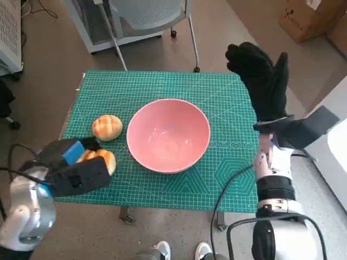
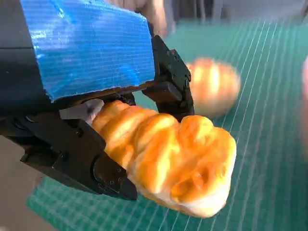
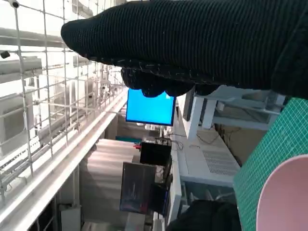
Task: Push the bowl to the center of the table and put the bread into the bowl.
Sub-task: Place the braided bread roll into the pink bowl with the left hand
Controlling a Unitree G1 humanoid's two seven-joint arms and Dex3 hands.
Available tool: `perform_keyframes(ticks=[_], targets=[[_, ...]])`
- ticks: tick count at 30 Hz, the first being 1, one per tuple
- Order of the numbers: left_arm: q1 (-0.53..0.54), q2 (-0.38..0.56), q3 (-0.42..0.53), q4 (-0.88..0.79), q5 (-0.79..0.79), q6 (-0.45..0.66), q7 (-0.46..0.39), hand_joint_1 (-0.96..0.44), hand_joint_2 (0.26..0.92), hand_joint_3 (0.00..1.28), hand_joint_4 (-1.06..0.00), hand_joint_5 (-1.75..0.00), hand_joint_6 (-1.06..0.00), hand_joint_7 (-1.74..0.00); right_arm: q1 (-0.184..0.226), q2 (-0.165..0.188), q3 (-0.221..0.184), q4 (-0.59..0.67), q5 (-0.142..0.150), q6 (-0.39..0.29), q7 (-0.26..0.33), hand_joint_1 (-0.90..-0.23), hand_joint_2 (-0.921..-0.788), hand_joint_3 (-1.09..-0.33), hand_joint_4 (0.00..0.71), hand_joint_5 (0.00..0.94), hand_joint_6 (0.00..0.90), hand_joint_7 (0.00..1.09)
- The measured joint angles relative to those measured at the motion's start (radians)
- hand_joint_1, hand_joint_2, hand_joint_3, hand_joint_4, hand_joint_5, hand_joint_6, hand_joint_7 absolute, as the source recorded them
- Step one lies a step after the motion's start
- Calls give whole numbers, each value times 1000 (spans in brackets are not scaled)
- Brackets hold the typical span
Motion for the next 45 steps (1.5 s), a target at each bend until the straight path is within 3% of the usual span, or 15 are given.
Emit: perform_keyframes(ticks=[10, 19, 29, 36, 45], targets=[[-96, 11, 71, -198, 27, 35, -44, 3, 900, 18, -792, -1019, -720, -1108, 0, 1, 1, -1, 6, 8, 1, -654, -921, -707, 205, 1, 383, 5], [-298, -47, -11, -185, 97, -13, -32, 3, 898, 13, -811, -1045, -725, -1054, 0, 1, 3, 0, 6, 2, 9, -633, -921, -737, 205, 1, 380, 2], [-483, -196, -198, 9, 154, -150, -31, 2, 913, 8, -761, -1015, -721, -1133, 2, 0, 4, 7, 4, -15, 18, -611, -921, -757, 207, 1, 376, 0], [-569, -284, -259, 197, 154, -233, -24, 2, 920, 33, -727, -1104, -664, -1143, 20, -7, 3, -6, 5, -29, 18, -618, -921, -760, 209, 1, 370, 0], [-592, -362, -291, 425, 151, -276, 11, 2, 920, 47, -754, -1159, -622, -1097, 45, -14, 1, -23, 6, -34, 16, -656, -921, -752, 207, 0, 369, 2]])
